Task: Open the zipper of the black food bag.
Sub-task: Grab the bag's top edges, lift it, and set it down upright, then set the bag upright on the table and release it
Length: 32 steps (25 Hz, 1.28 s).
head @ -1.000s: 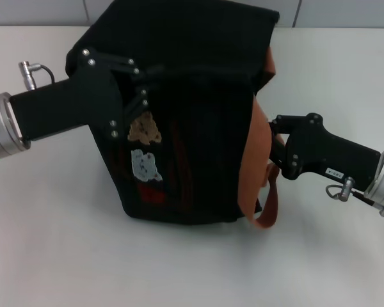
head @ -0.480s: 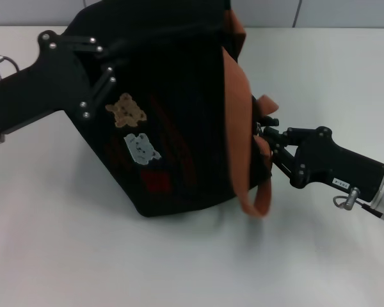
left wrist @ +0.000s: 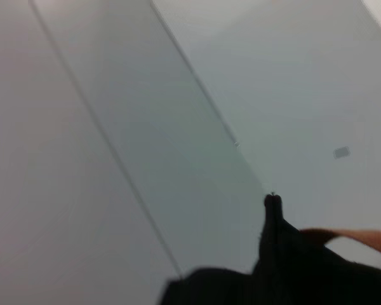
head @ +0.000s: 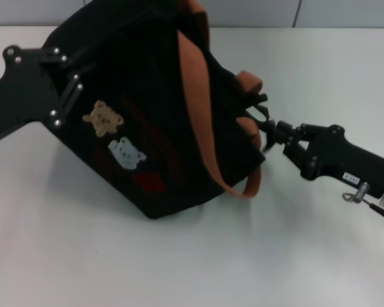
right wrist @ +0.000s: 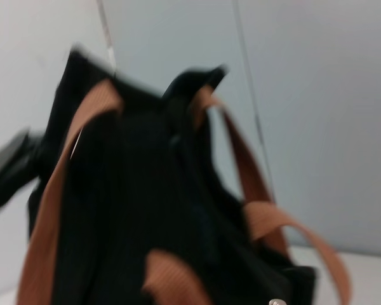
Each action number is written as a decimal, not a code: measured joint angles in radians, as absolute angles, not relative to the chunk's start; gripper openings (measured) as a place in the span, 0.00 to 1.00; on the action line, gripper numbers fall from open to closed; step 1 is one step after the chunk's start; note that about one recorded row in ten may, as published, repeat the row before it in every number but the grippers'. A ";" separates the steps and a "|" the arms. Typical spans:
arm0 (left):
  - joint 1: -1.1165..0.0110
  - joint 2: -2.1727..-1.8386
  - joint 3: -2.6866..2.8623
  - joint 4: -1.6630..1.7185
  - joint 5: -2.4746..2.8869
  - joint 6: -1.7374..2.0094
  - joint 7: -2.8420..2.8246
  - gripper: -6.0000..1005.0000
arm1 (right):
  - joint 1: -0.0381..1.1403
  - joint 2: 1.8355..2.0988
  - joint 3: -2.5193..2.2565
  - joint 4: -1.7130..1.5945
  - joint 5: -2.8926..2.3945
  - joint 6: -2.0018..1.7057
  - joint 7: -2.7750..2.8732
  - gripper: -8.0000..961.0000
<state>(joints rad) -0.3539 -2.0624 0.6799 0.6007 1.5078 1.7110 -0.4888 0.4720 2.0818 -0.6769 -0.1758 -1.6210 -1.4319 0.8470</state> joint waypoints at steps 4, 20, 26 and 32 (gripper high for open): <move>-0.304 -2.063 0.645 0.519 1.504 1.677 -0.479 0.08 | 0.472 2.082 -0.607 -0.178 -1.584 -1.458 0.886 0.13; -0.441 -2.079 0.364 -0.154 1.519 1.403 -0.365 0.08 | 0.409 2.080 -0.518 -0.179 -1.474 -1.539 1.017 0.59; -0.532 -2.080 0.357 -0.263 1.574 1.357 -0.326 0.14 | 0.376 2.079 -0.515 -0.196 -1.474 -1.574 1.031 0.60; -0.468 -2.069 0.365 -0.093 1.688 1.505 -0.530 0.25 | 0.313 2.077 -0.487 -0.266 -1.472 -1.704 1.046 0.75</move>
